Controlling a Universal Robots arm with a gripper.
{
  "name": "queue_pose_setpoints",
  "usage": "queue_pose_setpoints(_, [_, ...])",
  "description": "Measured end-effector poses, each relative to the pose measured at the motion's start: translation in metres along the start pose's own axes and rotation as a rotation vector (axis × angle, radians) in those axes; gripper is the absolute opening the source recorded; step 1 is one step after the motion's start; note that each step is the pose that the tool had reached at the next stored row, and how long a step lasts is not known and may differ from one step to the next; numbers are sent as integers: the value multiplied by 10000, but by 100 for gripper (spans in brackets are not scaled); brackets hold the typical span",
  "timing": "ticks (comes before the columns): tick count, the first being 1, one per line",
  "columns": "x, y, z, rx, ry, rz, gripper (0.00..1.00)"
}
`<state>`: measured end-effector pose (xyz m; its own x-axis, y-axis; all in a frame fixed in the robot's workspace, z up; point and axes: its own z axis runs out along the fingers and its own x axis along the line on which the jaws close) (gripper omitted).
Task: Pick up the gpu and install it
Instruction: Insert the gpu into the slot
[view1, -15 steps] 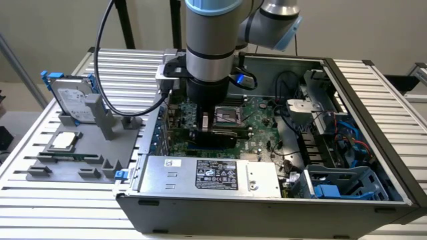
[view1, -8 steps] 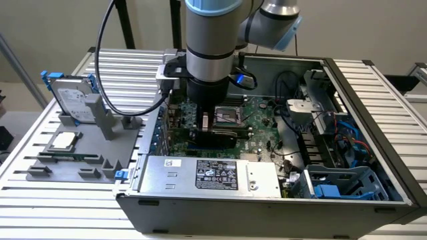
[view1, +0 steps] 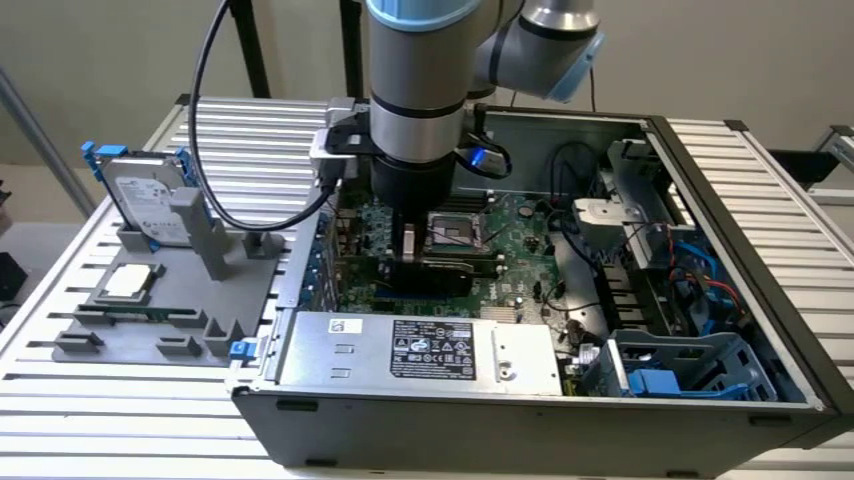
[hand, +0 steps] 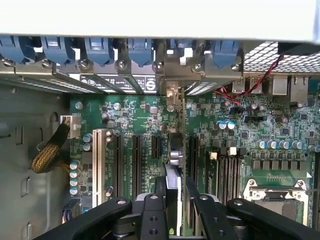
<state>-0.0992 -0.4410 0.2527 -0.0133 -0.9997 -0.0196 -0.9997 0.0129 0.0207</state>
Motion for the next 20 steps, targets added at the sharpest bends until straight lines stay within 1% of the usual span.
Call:
queue_pose_setpoints(4, [0,12,5,52,38,2,0])
queue_pose_setpoints(5, [3,8,5,102,67,4,0])
queue_pose_setpoints(6, [13,-5,6,309,183,20,0])
queue_pose_setpoints(18, [14,-15,2,306,187,-1,0])
queue_pose_setpoints(19, [15,-22,4,355,201,-4,0])
queue_pose_setpoints(20, [22,-35,4,471,265,-8,100])
